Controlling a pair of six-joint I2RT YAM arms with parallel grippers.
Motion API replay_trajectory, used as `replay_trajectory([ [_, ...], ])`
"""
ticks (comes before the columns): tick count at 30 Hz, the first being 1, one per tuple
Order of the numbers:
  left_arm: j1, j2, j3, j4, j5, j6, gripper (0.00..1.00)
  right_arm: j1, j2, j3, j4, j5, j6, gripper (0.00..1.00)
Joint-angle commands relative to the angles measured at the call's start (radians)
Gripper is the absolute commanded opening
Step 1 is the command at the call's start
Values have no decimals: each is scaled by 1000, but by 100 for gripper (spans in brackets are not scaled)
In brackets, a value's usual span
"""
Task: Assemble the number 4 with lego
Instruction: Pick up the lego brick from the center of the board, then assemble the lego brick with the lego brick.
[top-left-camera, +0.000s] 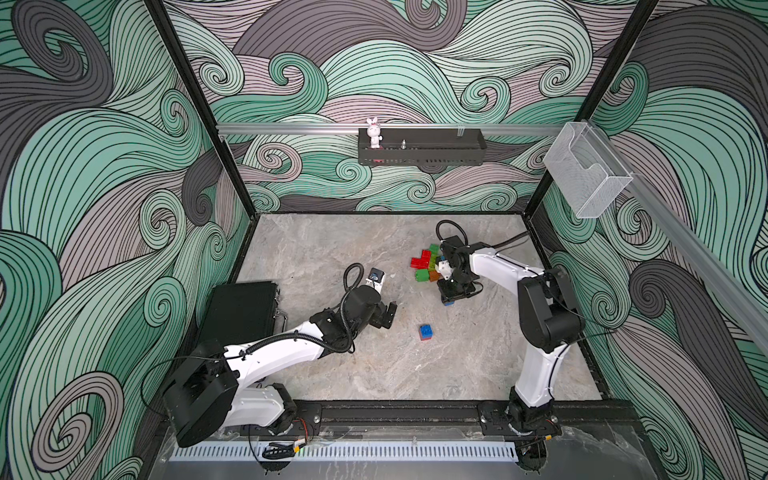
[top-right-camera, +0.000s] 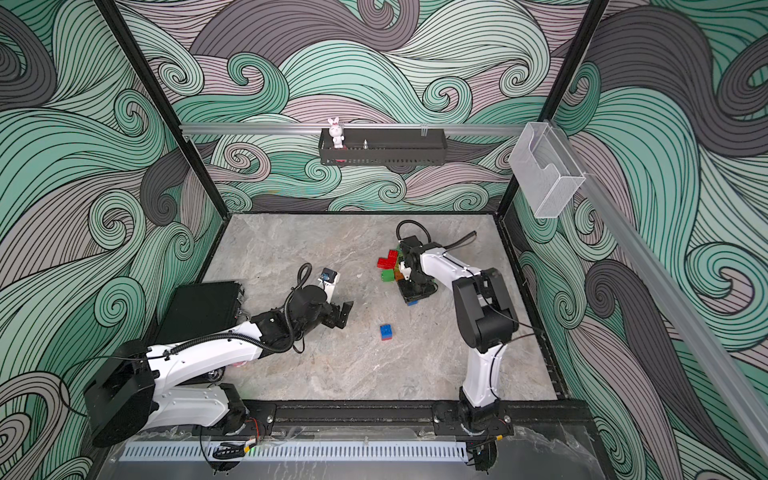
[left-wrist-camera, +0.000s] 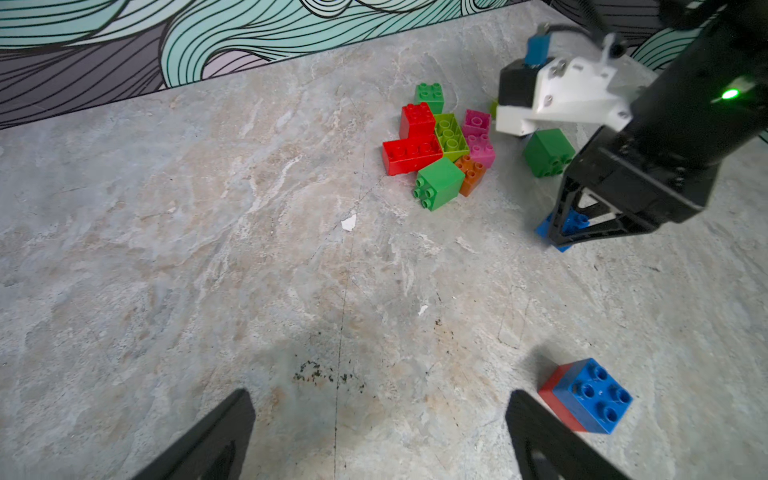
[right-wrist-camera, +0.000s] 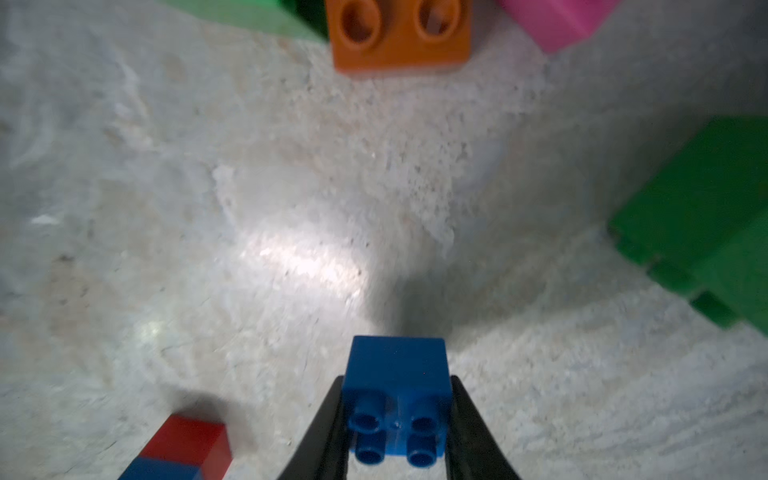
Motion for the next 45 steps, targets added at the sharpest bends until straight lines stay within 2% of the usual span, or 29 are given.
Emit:
replay_trajectory([
  [1, 8, 38, 93, -170, 52, -113, 98, 45, -159, -82, -49, -120, 136, 18],
  [5, 9, 117, 197, -358, 183, -157, 99, 123, -304, -188, -65, -180, 319, 0],
  [8, 12, 202, 275, -486, 287, -150, 99, 162, -365, -243, -20, -234, 429, 0],
  [10, 12, 243, 313, -542, 326, -135, 99, 179, -368, -252, -6, -239, 453, 0],
  [15, 26, 322, 352, -573, 408, -111, 99, 207, -301, -220, -41, -203, 416, 0],
  [29, 90, 357, 324, -533, 488, -135, 99, 231, -189, -133, -98, -151, 275, 0],
  [45, 115, 356, 305, -518, 515, -147, 99, 242, -149, -119, -91, -133, 288, 0],
])
